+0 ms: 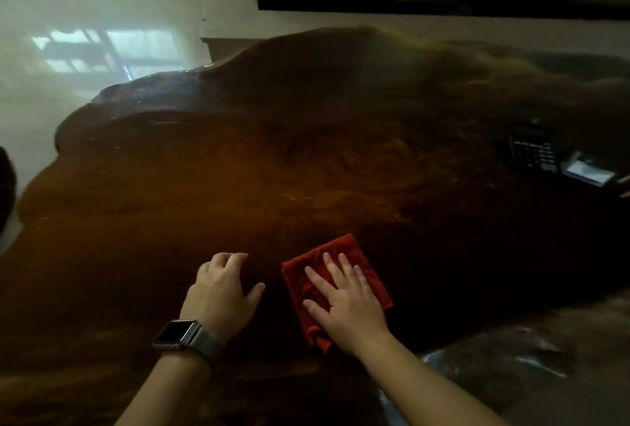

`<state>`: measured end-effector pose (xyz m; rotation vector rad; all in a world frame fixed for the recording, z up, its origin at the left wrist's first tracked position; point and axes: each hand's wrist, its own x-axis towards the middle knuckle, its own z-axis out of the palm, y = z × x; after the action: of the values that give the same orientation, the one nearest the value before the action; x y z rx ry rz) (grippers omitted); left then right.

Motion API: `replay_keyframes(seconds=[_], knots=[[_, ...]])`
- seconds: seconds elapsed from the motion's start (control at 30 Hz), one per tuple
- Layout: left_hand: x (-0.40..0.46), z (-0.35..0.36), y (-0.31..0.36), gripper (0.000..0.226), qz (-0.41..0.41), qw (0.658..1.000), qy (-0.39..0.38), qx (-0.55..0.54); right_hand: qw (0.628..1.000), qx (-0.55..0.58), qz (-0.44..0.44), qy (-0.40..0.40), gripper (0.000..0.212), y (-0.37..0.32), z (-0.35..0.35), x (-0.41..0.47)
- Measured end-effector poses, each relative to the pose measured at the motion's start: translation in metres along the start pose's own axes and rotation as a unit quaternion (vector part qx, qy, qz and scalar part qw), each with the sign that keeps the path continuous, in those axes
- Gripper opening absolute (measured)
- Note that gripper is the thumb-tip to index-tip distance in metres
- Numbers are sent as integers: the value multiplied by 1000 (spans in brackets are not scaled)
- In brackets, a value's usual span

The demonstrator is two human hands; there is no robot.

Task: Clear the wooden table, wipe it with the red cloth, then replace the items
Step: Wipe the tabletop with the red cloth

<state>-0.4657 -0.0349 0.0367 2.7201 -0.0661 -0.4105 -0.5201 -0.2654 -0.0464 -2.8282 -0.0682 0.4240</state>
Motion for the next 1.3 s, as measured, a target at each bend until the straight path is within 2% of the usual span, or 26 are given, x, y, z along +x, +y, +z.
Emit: replay_keyframes(seconds=[0.3, 0.5, 0.67, 0.97, 1.3], knots=[[16, 15, 49, 67, 71, 996, -43, -11, 989, 23, 144, 22, 75, 56, -16, -30], [32, 17, 74, 64, 115, 991, -72, -5, 991, 47, 123, -6, 79, 58, -40, -26], [52, 15, 117, 60, 142, 987, -74, -23, 977, 176, 114, 23, 70, 88, -85, -24], [81, 35, 278, 54, 196, 979, -34, -39, 963, 196, 104, 152, 57, 224, -174, -35], [137, 89, 496, 50, 236, 968, -61, -58, 932, 217, 181, 226, 49, 430, -254, -58]])
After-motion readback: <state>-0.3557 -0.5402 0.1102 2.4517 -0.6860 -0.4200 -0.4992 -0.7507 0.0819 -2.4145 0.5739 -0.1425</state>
